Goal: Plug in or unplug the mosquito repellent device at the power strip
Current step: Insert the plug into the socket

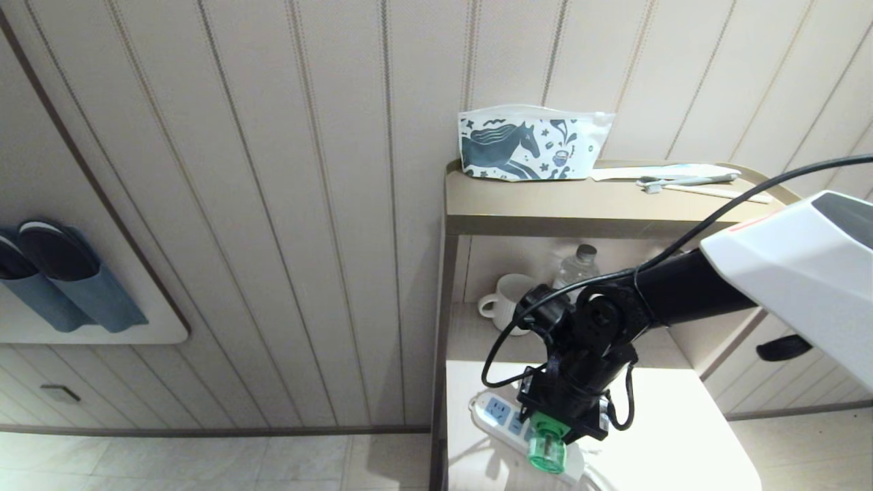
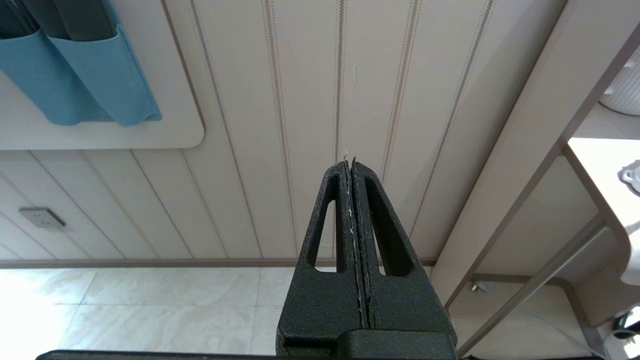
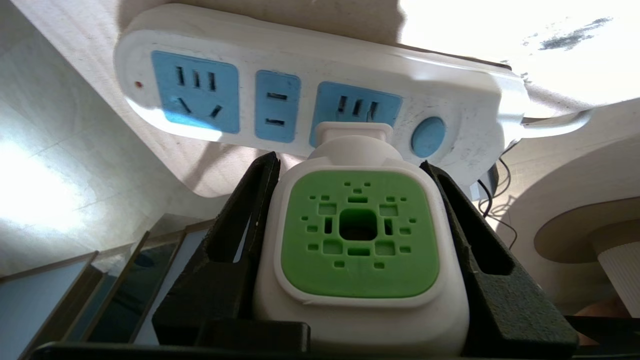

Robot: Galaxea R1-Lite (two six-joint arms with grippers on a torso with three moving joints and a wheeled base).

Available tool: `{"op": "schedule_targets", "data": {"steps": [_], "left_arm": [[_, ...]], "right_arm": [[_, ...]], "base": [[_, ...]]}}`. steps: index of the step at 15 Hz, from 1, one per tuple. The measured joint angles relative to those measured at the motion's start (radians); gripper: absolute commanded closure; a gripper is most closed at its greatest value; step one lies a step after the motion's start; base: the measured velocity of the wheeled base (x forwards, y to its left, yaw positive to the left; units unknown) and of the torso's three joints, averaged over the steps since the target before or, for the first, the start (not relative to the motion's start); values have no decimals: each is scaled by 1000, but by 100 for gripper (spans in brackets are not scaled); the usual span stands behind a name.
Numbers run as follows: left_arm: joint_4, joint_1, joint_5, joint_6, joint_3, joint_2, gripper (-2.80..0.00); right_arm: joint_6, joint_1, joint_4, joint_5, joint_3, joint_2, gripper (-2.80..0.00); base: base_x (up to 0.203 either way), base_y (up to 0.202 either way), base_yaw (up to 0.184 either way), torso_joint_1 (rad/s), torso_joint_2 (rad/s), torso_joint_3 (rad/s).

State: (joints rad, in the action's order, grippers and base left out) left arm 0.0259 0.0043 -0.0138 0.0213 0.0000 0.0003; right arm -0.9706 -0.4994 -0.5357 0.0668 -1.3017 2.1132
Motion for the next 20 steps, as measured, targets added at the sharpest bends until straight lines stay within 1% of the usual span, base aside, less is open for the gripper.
{"op": "schedule_targets", "data": {"steps": [8, 14, 20], "left_arm": [[0, 0, 0, 0, 0, 0, 0], [0, 0, 0, 0, 0, 0, 0], [0, 0, 0, 0, 0, 0, 0]], "right_arm": [[0, 0, 0, 3, 8, 0, 0], [-48, -1, 23, 7, 7, 12, 0], [-57, 4, 44, 7, 24, 11, 0]], "base": [[0, 0, 0, 0, 0, 0], [0, 0, 0, 0, 0, 0], [0, 0, 0, 0, 0, 0]]}}
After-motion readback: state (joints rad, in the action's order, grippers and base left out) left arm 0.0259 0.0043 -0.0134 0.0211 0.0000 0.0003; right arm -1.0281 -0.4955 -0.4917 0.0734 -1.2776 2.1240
